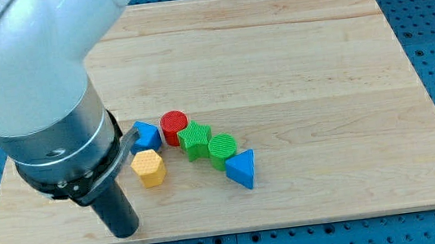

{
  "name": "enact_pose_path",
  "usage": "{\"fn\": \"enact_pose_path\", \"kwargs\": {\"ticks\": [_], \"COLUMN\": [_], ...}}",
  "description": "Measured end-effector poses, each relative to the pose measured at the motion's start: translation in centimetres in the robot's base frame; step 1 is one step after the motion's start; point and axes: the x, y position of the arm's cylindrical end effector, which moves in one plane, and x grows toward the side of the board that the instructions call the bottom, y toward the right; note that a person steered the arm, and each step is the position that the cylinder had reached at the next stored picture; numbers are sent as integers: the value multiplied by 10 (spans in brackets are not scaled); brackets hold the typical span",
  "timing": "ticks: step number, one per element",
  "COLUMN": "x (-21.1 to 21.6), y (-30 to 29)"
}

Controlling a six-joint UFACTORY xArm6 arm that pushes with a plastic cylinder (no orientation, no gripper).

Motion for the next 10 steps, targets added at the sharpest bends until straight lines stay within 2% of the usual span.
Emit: {"fn": "enact_pose_path", "kwargs": {"ticks": [5, 6, 7, 8, 9, 10], "x": [13, 13, 13, 2, -24, -65], "y": [16, 115, 160, 233, 337, 309]}}
